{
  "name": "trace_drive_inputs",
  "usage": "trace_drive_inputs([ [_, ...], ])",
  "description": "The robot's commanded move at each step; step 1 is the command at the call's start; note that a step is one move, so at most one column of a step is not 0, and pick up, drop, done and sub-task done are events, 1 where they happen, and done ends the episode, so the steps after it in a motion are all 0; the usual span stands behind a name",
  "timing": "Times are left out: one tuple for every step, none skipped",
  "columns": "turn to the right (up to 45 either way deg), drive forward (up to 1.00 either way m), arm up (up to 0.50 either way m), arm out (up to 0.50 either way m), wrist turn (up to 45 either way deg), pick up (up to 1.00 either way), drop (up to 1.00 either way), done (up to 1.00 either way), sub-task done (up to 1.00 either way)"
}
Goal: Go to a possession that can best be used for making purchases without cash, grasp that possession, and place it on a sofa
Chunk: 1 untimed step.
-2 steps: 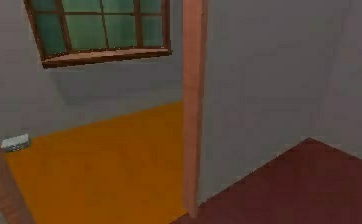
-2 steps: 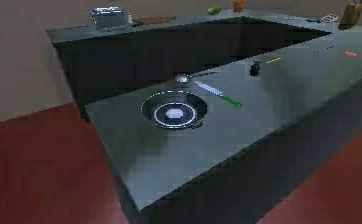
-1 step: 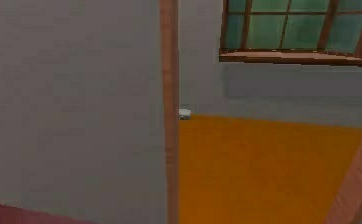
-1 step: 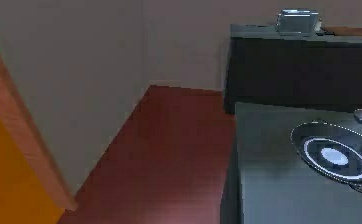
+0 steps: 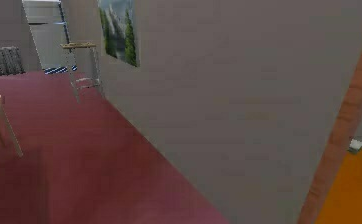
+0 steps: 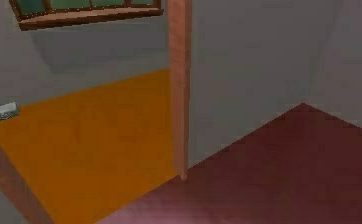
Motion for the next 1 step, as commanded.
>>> trace_drive_inputs([
  [-12.0,0.00,0.00,0.00,0.0,0.00,0.00,0.00,0.00],
])
